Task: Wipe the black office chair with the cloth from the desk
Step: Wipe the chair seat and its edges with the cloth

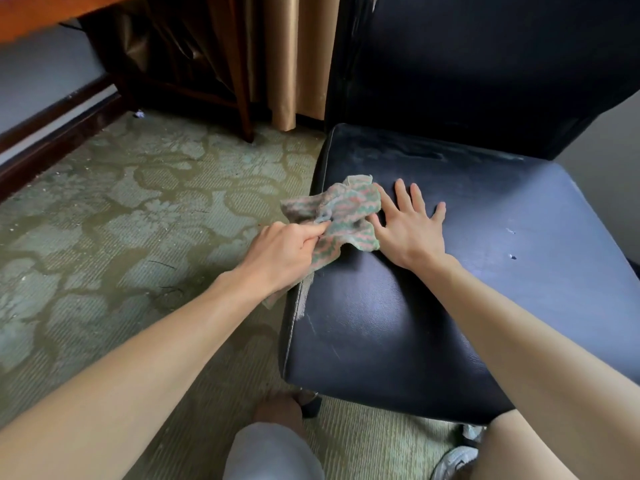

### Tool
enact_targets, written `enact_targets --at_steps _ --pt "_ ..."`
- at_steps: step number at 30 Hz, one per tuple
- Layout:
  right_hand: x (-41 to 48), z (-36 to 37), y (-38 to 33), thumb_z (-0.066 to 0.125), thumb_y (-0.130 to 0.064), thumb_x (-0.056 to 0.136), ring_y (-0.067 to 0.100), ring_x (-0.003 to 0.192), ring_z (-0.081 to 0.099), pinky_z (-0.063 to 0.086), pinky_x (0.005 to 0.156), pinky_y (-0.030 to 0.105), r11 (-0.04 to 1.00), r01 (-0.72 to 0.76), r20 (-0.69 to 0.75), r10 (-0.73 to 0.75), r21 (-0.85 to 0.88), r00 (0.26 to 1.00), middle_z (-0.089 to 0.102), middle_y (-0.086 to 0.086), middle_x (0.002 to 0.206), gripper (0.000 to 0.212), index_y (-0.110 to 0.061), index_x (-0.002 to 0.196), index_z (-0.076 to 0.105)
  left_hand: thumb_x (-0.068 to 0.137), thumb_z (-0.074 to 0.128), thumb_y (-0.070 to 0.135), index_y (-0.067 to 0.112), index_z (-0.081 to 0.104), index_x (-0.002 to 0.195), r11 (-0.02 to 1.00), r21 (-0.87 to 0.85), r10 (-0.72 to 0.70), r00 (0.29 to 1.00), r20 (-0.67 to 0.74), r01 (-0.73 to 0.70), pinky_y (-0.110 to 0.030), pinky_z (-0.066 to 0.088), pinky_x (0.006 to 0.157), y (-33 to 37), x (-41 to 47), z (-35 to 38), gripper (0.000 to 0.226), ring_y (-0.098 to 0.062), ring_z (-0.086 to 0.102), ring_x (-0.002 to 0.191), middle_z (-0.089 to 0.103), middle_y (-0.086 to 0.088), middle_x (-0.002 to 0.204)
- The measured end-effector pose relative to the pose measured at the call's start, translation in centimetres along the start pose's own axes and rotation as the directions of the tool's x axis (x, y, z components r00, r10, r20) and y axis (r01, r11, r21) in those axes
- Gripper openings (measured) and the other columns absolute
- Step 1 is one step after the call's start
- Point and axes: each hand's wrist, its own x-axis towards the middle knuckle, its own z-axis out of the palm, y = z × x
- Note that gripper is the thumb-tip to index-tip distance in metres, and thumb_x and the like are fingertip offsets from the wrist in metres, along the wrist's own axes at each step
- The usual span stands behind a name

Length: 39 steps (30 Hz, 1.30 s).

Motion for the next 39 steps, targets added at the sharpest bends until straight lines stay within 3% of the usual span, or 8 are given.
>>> enact_targets --at_steps 4,9,18,21,25,32,37,39 --pt "0.2 -0.1 -0.2 0.01 -0.061 0.089 0.023 0.149 -0.002 0.001 0.111 0.065 1.0 -0.007 0.012 0.007 0.005 1.0 0.007 0.002 0.162 0.063 -0.038 0.147 0.02 0.1 0.041 0.022 0.035 0.054 0.135 0.999 0.041 -0.018 1.0 -0.01 0.019 -0.04 0.047 0.092 0.4 3.0 0.3 0.04 -0.039 0.055 0.117 0.062 -0.009 0.13" --pt "0.6 -0.1 -0.5 0.01 -0.065 0.089 0.023 0.149 -0.002 -0.001 0.111 0.065 0.999 -0.042 0.011 0.042 0.028 0.999 0.007 0.001 0.162 0.066 -0.038 0.148 0.022 0.099 0.041 0.019 0.037 0.053 0.136 0.996 0.057 -0.073 0.997 0.017 0.072 -0.039 0.042 0.099 0.7 6.1 0.3 0.042 -0.037 0.049 0.125 0.056 -0.008 0.138" --pt "0.0 -0.1 0.0 0.012 -0.062 0.091 0.022 0.149 -0.003 0.0 0.112 0.064 1.0 0.001 0.021 -0.002 0.003 1.0 0.005 0.001 0.162 0.062 -0.043 0.15 0.011 0.099 0.045 0.021 0.03 0.059 0.131 0.999 -0.046 0.001 1.0 0.001 -0.001 -0.03 0.041 0.101 0.5 -1.1 -0.3 0.036 -0.025 0.053 0.125 0.059 0.003 0.132" --pt "-0.2 -0.1 0.2 0.012 -0.061 0.089 0.022 0.149 -0.002 0.0 0.111 0.064 1.0 0.012 0.015 -0.012 -0.004 1.0 0.006 0.001 0.162 0.064 -0.042 0.15 0.011 0.1 0.043 0.021 0.028 0.056 0.134 0.999 -0.049 0.018 1.0 -0.005 -0.018 -0.04 0.044 0.102 0.6 -1.8 0.1 0.037 -0.03 0.053 0.125 0.059 -0.001 0.132" --pt "0.0 -0.2 0.1 0.013 -0.057 0.092 0.022 0.149 -0.002 -0.001 0.112 0.064 1.0 0.004 0.018 -0.004 0.018 1.0 0.006 0.001 0.162 0.059 -0.04 0.149 0.018 0.1 0.041 0.023 0.036 0.053 0.135 0.999 0.025 -0.025 0.999 -0.027 0.025 -0.043 0.048 0.089 0.8 0.7 0.4 0.04 -0.042 0.055 0.113 0.063 -0.012 0.127" --pt "0.2 -0.3 -0.2 0.012 -0.059 0.093 0.021 0.149 -0.003 -0.002 0.113 0.063 0.999 -0.035 0.027 0.034 0.026 0.999 0.006 0.001 0.163 0.06 -0.036 0.148 0.023 0.099 0.042 0.022 0.035 0.054 0.135 0.987 -0.028 -0.16 0.987 -0.021 0.16 -0.039 0.042 0.1 1.1 4.5 0.6 0.04 -0.036 0.05 0.124 0.057 -0.007 0.137" --pt "-0.1 -0.5 0.0 0.011 -0.062 0.092 0.02 0.149 -0.004 -0.002 0.114 0.062 1.0 -0.015 0.039 0.015 0.016 0.999 0.004 0.0 0.163 0.06 -0.044 0.15 0.012 0.098 0.043 0.02 0.032 0.06 0.129 0.997 -0.056 -0.056 0.998 -0.035 0.054 -0.038 0.048 0.09 1.2 -0.8 0.0 0.038 -0.037 0.058 0.111 0.067 -0.01 0.12" --pt "-0.3 -0.7 0.0 0.009 -0.062 0.084 0.02 0.149 -0.004 -0.002 0.113 0.062 1.0 -0.01 0.039 0.009 0.013 0.999 0.005 0.0 0.163 0.068 -0.045 0.15 0.012 0.098 0.044 0.019 0.03 0.06 0.129 0.996 -0.09 -0.012 0.999 -0.044 0.008 -0.035 0.048 0.093 1.0 -3.0 -0.1 0.037 -0.031 0.06 0.112 0.065 -0.004 0.124"
